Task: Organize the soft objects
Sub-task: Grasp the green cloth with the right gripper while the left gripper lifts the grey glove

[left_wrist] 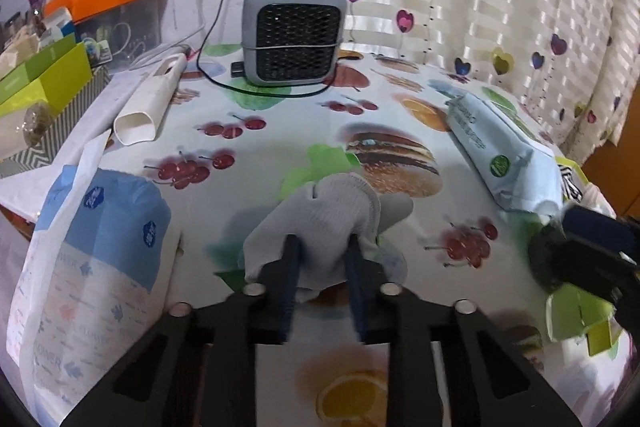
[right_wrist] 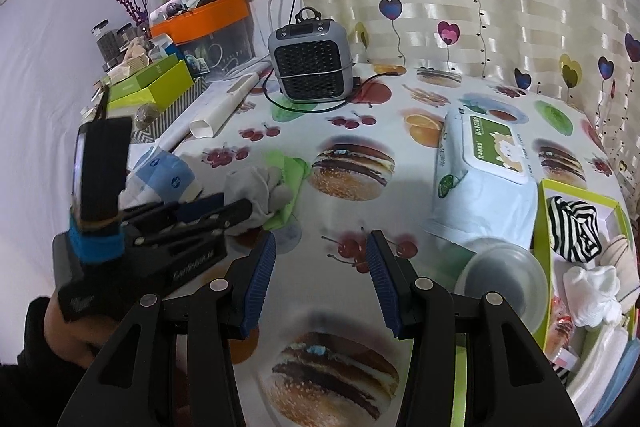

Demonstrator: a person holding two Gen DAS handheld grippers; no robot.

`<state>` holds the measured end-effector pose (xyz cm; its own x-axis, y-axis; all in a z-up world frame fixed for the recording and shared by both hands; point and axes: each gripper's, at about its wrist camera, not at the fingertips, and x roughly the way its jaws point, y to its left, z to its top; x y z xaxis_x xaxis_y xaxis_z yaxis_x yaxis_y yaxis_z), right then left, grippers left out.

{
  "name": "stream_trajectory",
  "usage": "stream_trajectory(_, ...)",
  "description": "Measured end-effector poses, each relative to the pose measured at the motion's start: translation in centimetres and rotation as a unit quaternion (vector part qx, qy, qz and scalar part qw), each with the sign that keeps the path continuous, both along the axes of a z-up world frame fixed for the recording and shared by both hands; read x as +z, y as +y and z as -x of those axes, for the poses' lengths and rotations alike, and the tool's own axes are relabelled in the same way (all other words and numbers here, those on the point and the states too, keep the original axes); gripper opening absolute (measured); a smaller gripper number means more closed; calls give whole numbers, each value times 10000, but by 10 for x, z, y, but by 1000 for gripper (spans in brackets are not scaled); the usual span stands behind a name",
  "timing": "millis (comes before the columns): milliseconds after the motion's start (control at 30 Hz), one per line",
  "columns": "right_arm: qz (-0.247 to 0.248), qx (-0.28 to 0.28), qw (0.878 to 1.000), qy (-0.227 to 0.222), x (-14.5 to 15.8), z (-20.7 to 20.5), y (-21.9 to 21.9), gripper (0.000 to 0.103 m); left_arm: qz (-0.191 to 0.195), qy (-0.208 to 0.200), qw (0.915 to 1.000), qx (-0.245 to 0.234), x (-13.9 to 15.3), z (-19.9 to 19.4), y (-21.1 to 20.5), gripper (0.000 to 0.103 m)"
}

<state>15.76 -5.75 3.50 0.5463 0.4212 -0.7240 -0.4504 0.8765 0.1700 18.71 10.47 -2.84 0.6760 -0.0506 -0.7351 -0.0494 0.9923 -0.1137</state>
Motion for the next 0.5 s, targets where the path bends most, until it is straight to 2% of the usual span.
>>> stream_trajectory(100,-49,-55,10000,60,-2,-7,4,48,197,-58,9997,-155,4,14,1,13)
stream_trajectory(267,-134,-100,9997,186,-10,-23,17,48,301,-182,9988,-330,12,45,1,11)
stream_trajectory(500,-46,84,9989,458,-35,-49,49,48,380,-228,9986,-305,17,73,10,11)
